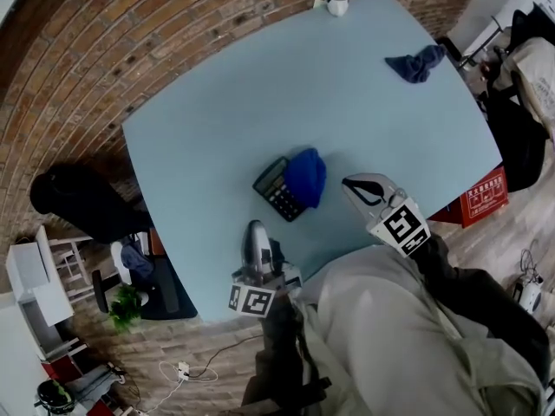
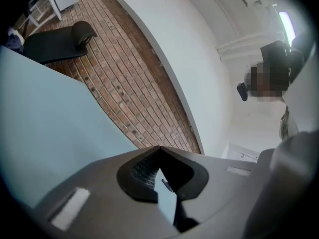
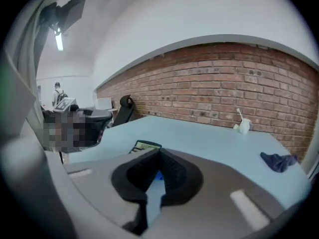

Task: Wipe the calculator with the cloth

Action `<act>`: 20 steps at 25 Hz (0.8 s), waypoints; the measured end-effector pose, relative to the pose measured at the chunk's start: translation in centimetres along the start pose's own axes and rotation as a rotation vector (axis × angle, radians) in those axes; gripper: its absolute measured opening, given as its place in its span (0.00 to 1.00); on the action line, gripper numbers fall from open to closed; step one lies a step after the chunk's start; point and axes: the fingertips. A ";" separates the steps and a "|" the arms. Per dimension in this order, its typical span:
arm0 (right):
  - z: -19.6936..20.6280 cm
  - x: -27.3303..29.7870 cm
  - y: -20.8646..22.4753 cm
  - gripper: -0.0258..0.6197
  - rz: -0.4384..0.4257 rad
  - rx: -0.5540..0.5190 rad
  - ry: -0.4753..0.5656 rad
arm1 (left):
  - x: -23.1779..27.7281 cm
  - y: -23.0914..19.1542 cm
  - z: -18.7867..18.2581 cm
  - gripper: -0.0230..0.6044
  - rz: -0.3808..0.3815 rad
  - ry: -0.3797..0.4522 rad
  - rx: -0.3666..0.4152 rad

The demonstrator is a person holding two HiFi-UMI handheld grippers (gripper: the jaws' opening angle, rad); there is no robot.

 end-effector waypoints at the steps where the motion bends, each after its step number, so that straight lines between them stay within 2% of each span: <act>1: -0.1 -0.1 -0.3 0.04 -0.011 0.025 0.012 | 0.0 0.1 0.1 0.04 0.004 -0.004 0.003; 4: 0.3 -0.2 -1.3 0.04 -0.016 0.066 0.017 | -0.2 0.3 0.7 0.04 0.005 -0.017 0.004; 14: 1.1 0.1 -5.7 0.04 -0.116 0.084 0.001 | -2.5 0.8 1.1 0.04 -0.015 -0.004 -0.028; 20: 1.9 0.1 -6.0 0.04 -0.102 0.097 -0.006 | -2.7 0.2 0.9 0.04 -0.015 -0.012 -0.044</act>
Point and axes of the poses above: the fingertips, and each gripper's own axes: x forward along the fingers, y to its right, z out of its underside, and after that the axes turned 2 degrees about -y, right-handed
